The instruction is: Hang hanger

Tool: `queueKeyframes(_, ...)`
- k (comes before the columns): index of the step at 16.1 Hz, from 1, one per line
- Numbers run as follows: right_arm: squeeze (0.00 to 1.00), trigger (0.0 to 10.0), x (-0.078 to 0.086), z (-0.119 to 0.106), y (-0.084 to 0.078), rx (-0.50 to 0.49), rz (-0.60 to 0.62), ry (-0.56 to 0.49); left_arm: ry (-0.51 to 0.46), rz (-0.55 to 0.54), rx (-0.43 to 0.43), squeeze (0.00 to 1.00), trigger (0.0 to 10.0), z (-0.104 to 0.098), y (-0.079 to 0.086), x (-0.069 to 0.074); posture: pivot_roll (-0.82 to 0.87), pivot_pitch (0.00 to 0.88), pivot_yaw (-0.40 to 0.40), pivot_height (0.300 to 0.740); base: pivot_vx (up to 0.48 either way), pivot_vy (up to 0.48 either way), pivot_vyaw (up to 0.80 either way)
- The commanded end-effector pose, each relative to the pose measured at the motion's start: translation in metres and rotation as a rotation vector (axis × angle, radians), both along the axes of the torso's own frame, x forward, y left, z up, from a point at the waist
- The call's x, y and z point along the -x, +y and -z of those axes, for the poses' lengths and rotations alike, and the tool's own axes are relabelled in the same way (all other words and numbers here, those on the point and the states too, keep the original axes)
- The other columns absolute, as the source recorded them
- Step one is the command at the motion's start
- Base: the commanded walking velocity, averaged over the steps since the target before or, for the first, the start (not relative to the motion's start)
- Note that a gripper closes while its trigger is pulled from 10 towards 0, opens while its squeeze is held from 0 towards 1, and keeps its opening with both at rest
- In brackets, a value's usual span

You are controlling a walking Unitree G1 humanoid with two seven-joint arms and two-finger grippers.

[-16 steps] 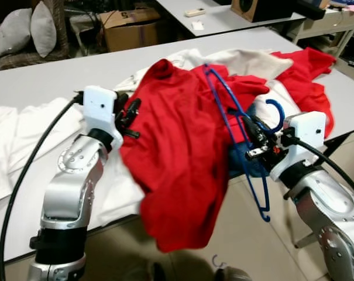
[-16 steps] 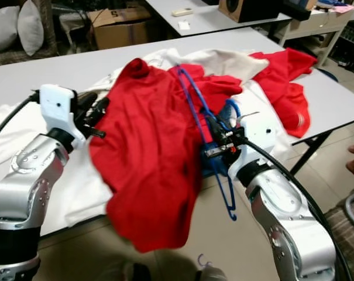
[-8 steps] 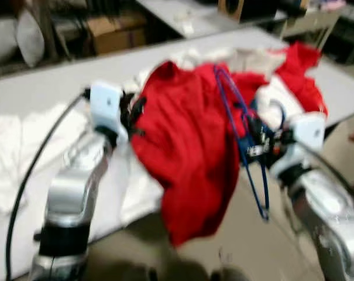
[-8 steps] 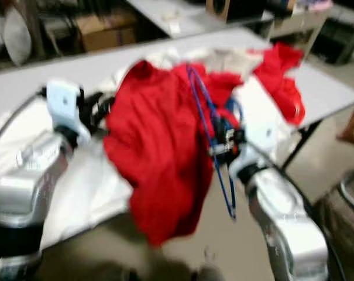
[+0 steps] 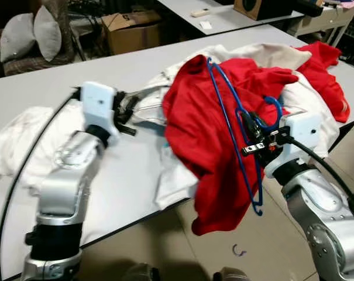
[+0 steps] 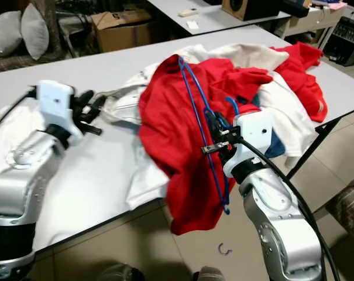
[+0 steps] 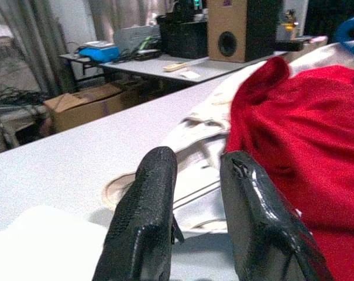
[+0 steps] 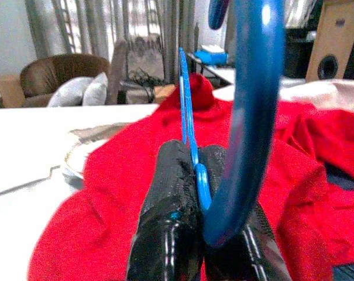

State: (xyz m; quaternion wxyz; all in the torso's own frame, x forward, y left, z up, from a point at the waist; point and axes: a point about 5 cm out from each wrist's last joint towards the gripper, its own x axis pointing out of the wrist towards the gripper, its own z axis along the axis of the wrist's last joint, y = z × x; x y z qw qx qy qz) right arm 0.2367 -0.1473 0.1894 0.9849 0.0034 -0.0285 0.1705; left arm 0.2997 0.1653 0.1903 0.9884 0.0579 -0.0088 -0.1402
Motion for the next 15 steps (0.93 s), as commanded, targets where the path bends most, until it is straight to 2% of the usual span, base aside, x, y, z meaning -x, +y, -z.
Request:
queueKeyframes(1,0.0,10.0,0.004,0.001,0.002,0.003,-0.027,0.003,0.013,0.01,0.003,0.0,10.0,0.006,-0.004,0.002,-0.1,0.0,0.027,0.74,0.0,0.292,0.0)
queueKeyframes(5,0.0,10.0,-0.001,0.004,0.005,0.011,-0.058,0.025,0.01,0.0,0.014,0.0,10.0,0.003,-0.005,0.0,-0.1,0.0,0.033,0.74,0.0,0.293,0.0)
queueKeyframes(8,0.0,10.0,0.005,0.01,0.002,0.01,-0.057,0.05,0.025,-0.005,0.004,0.0,10.0,0.01,-0.003,0.002,-0.1,0.0,0.026,0.74,0.0,0.296,0.0)
queueKeyframes(15,0.0,10.0,0.0,0.018,0.001,0.042,-0.112,0.079,0.036,-0.017,0.011,0.0,10.0,0.015,-0.005,0.0,-0.08,0.0,0.007,0.74,0.0,0.295,0.0)
